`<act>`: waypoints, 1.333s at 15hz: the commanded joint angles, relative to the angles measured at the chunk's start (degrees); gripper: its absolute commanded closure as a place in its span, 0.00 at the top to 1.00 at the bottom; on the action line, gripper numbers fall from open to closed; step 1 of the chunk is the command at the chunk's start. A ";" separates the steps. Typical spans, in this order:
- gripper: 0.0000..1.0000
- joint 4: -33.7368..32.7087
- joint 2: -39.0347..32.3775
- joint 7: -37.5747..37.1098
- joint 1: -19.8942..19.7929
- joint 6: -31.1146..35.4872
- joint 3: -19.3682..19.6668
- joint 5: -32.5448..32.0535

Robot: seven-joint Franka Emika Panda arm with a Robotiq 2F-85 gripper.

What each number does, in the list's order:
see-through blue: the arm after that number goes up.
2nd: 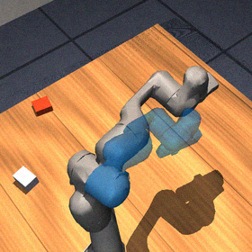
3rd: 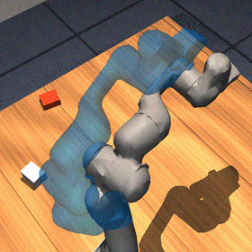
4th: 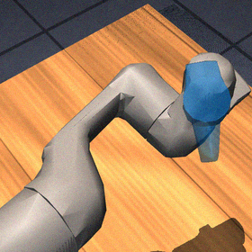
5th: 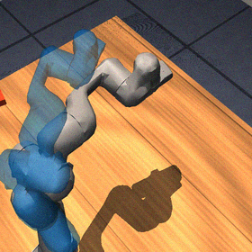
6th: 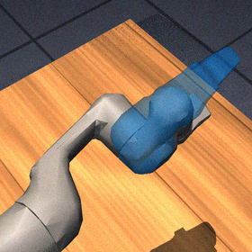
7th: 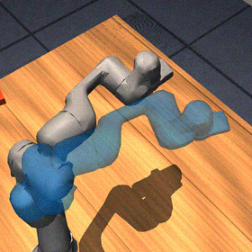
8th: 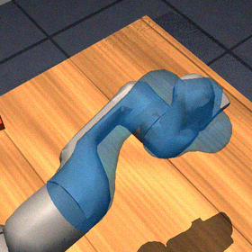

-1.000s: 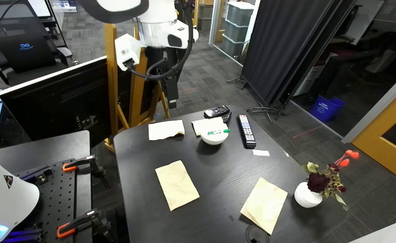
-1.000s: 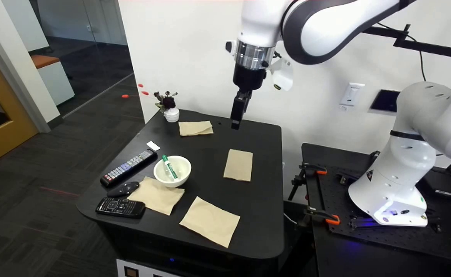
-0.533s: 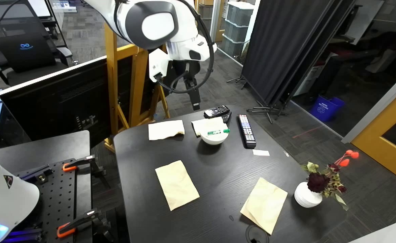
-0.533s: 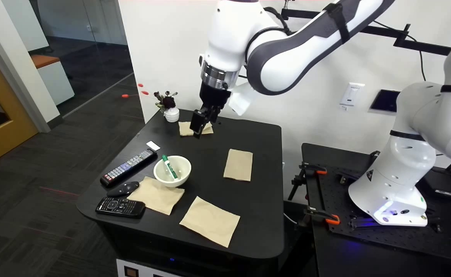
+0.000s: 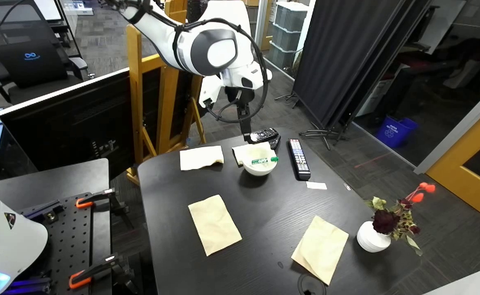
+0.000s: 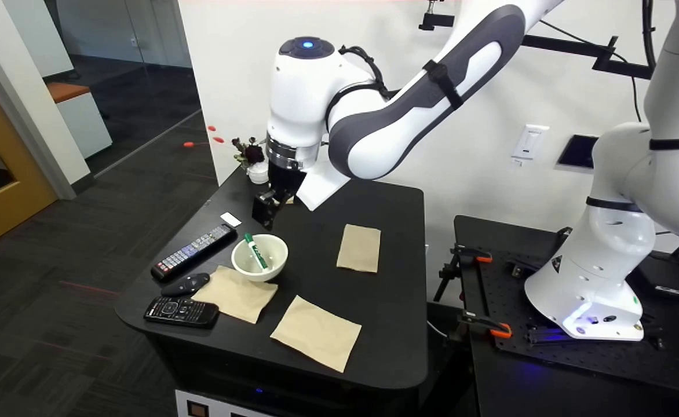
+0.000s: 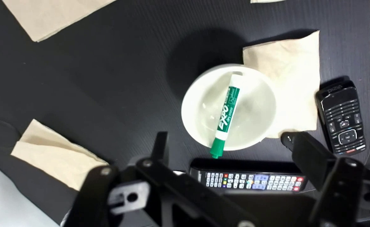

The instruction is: Remove the marker from the white bowl and place it on the table

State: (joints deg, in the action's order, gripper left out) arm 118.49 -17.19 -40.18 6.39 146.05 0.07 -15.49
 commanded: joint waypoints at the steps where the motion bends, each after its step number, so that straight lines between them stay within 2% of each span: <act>1: 1.00 -5.84 -5.66 -2.20 2.80 -1.55 2.33 0.25; 11: 1.00 -13.76 -15.74 -0.28 4.97 -1.78 4.90 3.07; 13: 0.87 -14.68 -16.88 -0.12 5.18 -1.81 5.21 3.38; 15: 0.83 -15.54 -17.94 0.12 5.22 -2.00 5.38 3.87; 16: 0.76 -15.99 -18.50 0.15 5.24 -2.11 5.46 4.16; 17: 0.80 -16.45 -19.02 0.14 5.29 -2.28 5.57 4.40; 20: 0.76 -17.76 -20.43 0.31 5.35 -2.68 5.65 5.21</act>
State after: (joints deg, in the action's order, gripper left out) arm 103.63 -35.91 -40.84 10.76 145.69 4.64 -11.98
